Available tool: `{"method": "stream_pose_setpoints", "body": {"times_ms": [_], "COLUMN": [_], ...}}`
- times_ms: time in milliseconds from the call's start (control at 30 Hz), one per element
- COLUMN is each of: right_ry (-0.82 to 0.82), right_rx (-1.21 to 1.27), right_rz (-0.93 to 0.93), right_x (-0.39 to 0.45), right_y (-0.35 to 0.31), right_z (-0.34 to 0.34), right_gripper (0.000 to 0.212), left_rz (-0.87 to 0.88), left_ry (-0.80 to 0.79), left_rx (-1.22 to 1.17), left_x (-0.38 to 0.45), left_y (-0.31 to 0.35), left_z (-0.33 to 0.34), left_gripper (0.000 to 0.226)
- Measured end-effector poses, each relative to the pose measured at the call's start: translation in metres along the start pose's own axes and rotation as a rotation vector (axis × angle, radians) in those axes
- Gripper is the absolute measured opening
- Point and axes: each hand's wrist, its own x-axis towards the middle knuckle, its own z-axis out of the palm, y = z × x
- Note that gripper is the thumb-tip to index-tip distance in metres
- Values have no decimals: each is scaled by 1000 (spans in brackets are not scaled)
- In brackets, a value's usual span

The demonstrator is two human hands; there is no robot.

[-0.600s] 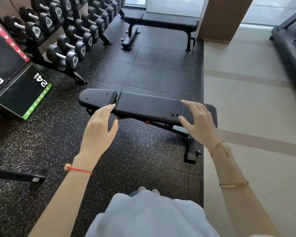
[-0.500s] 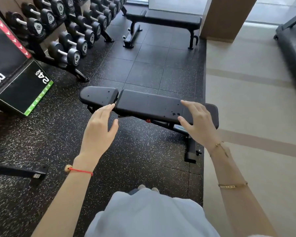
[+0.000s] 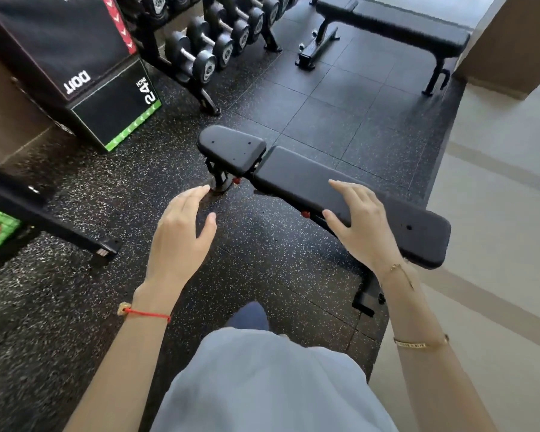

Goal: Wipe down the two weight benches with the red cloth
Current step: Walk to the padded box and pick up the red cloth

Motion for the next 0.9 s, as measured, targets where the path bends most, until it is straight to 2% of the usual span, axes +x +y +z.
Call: {"method": "stream_pose_setpoints", "body": {"times_ms": [400, 633, 900], "right_ry": [-268, -354, -358], "right_rx": [61, 83, 144], "right_rz": [-247, -379, -469], "right_x": [108, 210, 327], "right_y": [-73, -158, -271], "right_z": [92, 161, 232], "right_gripper": [51, 50, 50], "left_rz": [-316, -462, -487], "left_ry": [147, 217, 218], "left_rx": [53, 80, 116], "left_x": [-7, 43, 129], "left_y": [-90, -172, -278], "left_z": [-25, -70, -127], "left_gripper": [45, 45, 44]}}
